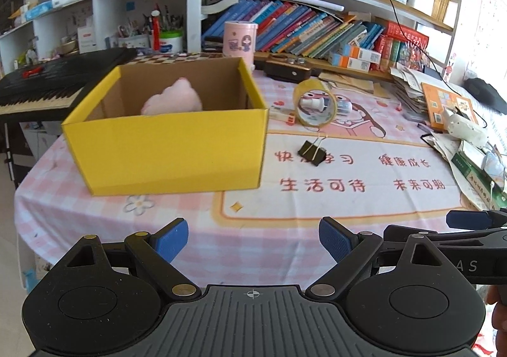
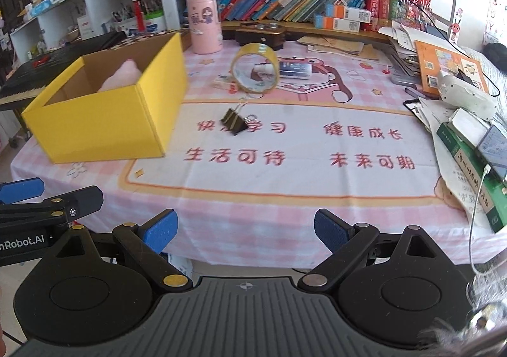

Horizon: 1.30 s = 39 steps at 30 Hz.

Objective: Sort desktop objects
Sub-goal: 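Withdraw both tools from the box back toward the table objects, then grasp the black binder clip with the left gripper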

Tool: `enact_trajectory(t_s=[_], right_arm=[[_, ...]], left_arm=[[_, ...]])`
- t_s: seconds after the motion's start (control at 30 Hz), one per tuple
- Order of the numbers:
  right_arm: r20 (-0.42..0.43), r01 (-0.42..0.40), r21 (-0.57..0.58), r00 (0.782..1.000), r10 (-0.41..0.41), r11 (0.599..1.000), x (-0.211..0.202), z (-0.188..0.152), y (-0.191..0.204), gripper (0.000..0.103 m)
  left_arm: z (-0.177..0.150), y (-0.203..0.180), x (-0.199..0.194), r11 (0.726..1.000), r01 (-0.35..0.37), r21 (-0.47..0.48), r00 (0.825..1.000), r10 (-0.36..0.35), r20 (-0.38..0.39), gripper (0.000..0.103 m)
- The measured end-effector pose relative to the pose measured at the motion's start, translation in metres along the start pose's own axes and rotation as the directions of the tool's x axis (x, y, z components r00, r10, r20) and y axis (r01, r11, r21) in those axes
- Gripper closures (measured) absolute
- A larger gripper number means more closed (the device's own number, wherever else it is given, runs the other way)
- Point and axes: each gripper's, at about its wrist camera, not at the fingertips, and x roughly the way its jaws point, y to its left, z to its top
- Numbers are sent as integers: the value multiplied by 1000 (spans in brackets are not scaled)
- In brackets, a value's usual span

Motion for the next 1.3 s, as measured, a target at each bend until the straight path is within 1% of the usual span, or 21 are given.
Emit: enact_trajectory(t_s=[0.33,0.47,0.6,0.77,1.07,1.2,1.27,1.3], right_arm=[[-19,9,26,1000,-8,1000,29,31,-53,9],[-13,13,31,1000,-13,999,39,43,-73,9],[-5,19,25,1000,-19,1000,49,56,-91,10],[-11,2,19,1000,-2,1000,65,69,-112,10],[-3,-21,-16,1000,21,1000,94,94,-131,10],[-8,-31,-29,999,31,999,103,101,-135,10],[-9,-36,-36,999,36,999,106,103,-137,10],[-10,-37,-39,999,37,999,108,105,-138,10]], left_arm=[[27,-42,42,1000,8,17,1000,-8,-26,11],[38,-59,57,1000,10,24,999,-10,-31,11],[48,-76,72,1000,13,21,999,-12,-37,11],[55,-90,88,1000,10,4,999,-10,-51,11],[64,-103,128,997,-64,-41,997,62,-53,14],[70,-105,148,993,-98,-63,994,95,-52,19],[72,-108,159,992,-112,-62,993,109,-50,27],[74,-109,166,991,-121,-54,992,118,-53,29]])
